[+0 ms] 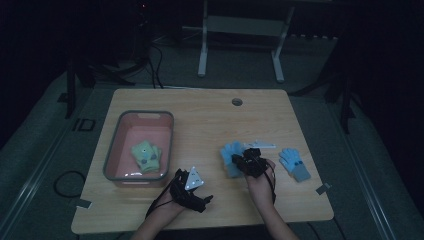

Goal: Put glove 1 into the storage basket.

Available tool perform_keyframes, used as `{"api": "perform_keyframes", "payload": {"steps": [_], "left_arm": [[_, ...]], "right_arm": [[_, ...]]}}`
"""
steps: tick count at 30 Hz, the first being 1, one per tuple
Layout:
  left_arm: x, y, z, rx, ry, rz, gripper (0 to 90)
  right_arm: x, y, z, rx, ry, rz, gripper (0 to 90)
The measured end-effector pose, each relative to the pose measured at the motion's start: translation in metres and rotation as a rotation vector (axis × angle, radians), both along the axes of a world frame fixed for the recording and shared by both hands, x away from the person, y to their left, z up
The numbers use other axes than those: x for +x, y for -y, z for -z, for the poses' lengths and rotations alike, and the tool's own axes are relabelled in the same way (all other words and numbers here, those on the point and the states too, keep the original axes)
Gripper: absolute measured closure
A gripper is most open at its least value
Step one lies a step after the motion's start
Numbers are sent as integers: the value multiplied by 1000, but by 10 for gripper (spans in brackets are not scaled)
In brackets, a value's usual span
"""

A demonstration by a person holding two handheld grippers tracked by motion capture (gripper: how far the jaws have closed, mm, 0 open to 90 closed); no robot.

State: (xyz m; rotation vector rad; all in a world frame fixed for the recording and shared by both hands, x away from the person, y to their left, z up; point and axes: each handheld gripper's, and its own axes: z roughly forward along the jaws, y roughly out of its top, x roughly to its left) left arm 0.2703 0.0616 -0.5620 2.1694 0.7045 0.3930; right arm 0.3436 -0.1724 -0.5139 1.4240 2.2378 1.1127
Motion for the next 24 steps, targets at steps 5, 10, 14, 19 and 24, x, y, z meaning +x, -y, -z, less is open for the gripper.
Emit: {"api": "perform_keyframes", "payload": {"steps": [5,10,14,19,24], "left_arm": [[0,0,0,4,2,0,42],[0,1,1,5,1,1,42],[0,1,1,11,2,1,42],[0,1,2,11,0,2,42],[0,0,2,13,4,4,42]], "right_arm": [[-1,-1,12,6,-23,22,865],[-1,-3,24,-2,-39,41,865],[1,-4,37,-18,-52,54,843],[-1,-4,39,-1,-26,48,687],[-4,0,29,34,-3,27,616]]}}
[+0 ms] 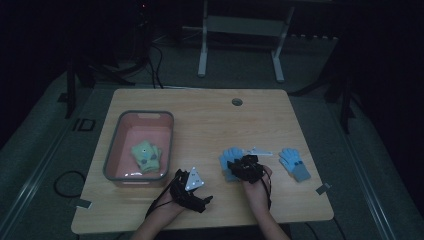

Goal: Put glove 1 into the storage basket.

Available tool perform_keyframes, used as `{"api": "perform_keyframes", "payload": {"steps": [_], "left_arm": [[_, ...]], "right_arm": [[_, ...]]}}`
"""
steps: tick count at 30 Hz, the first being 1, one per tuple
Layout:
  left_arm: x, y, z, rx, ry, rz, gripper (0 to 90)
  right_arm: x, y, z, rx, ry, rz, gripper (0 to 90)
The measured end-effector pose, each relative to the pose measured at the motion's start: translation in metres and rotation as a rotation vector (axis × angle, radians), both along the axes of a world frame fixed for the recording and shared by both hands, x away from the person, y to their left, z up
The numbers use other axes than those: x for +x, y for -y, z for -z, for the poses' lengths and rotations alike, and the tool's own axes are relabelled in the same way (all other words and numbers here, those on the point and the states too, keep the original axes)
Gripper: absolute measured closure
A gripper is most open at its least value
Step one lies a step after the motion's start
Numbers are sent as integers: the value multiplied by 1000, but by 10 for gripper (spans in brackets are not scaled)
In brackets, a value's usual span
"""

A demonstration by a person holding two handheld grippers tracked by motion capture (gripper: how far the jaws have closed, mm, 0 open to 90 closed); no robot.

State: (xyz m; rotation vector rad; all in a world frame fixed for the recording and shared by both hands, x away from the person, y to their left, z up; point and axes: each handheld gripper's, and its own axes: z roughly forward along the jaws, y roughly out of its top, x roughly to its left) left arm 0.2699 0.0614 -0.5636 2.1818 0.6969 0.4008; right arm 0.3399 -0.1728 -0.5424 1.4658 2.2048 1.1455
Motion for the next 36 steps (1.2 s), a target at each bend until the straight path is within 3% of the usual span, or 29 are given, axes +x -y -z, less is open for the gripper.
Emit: {"api": "perform_keyframes", "payload": {"steps": [9,11,23,28,36], "left_arm": [[1,-1,-1,-3,2,-3,42],[1,-2,-1,-6,1,-5,42],[2,0,1,3,1,-9,42],[2,-1,0,0,1,-11,42],[2,-1,1,5,2,-9,42]], "right_arm": [[9,22,-25,2,74,-85,574],[12,27,-31,-35,86,-105,594],[17,74,-62,-80,159,-184,603],[17,88,-62,-103,160,-200,600],[13,120,-47,-124,131,-208,611]]}}
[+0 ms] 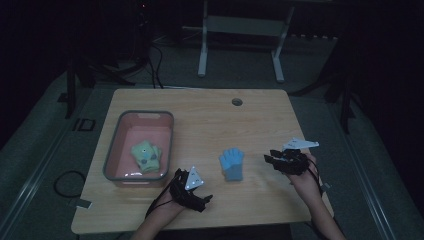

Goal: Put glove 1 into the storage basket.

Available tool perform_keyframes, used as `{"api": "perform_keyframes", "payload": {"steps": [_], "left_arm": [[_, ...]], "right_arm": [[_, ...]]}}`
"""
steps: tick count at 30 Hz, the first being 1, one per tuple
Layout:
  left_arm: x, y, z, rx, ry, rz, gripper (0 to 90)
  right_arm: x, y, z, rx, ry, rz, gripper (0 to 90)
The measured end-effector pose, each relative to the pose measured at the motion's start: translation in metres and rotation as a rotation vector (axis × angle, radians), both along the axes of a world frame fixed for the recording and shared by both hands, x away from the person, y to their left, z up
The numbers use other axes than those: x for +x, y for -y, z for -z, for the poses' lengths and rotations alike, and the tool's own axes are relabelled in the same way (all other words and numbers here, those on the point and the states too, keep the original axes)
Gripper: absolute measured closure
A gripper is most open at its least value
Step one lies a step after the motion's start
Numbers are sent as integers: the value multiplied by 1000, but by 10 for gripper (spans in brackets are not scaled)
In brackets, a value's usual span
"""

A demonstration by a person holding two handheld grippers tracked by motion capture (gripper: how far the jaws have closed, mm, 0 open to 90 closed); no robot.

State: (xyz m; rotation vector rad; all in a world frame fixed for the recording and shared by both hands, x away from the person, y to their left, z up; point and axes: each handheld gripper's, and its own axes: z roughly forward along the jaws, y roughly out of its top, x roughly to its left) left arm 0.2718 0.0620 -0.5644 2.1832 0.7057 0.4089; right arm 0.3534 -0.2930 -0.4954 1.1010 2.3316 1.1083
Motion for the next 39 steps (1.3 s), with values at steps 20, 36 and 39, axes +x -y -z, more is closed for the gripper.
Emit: {"api": "perform_keyframes", "payload": {"steps": [20,36,39], "left_arm": [[0,1,0,2,2,-1,42],[0,1,1,7,0,1,42],[0,1,1,6,2,2,42]], "right_arm": [[14,83,3,-79,4,57,619],[23,98,46,-158,-101,46,644],[21,94,46,-183,-86,41,699]]}}
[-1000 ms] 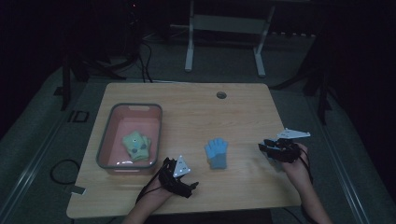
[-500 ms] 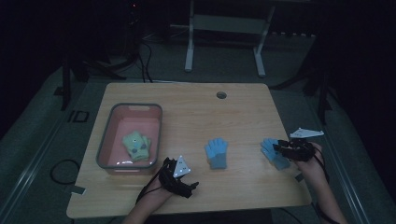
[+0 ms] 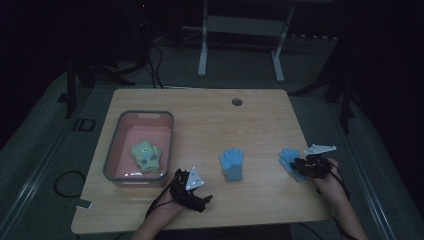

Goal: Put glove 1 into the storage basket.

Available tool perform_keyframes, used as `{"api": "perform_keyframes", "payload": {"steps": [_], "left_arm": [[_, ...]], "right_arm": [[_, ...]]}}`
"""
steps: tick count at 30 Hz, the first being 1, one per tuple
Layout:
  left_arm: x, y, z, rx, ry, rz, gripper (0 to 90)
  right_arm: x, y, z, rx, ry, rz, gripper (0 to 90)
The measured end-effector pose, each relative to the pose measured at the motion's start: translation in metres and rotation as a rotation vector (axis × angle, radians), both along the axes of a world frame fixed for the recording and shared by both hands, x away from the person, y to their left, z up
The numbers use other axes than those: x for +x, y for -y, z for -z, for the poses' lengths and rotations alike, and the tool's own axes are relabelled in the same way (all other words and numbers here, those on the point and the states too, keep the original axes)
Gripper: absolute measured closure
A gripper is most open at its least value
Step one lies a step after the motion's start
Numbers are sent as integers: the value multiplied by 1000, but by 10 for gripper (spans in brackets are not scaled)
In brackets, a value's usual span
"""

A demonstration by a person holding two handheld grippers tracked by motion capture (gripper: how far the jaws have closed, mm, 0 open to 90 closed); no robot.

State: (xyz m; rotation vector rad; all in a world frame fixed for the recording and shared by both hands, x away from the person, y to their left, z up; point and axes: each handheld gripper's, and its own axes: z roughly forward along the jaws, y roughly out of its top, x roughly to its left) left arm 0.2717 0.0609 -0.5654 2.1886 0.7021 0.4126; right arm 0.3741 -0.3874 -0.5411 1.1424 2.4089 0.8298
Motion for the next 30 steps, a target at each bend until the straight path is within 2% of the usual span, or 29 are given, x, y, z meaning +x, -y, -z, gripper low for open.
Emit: {"api": "perform_keyframes", "payload": {"steps": [2,5,7,10,14,15,17,20,27,30], "left_arm": [[0,0,0,3,-1,3,42],[0,0,0,3,0,3,42],[0,0,0,2,0,2,42],[0,0,0,-3,-1,0,42],[0,1,0,5,0,3,42],[0,1,0,4,0,2,42],[0,1,0,3,4,3,42],[0,1,-1,9,5,6,42],[0,1,-1,6,6,10,42],[0,2,0,4,6,11,42]], "right_arm": [[-1,-3,0,-7,2,-1,780],[-3,-8,-1,-15,-5,32,838],[-3,-10,-2,-1,-12,61,846],[-5,-14,-9,36,2,96,853],[-9,-23,-28,69,34,147,855],[-11,-26,-34,77,41,176,855],[-14,-33,-44,109,51,201,856],[-18,-47,-54,113,70,240,856],[-20,-69,-61,110,83,301,855],[-19,-76,-63,144,79,318,856]]}}
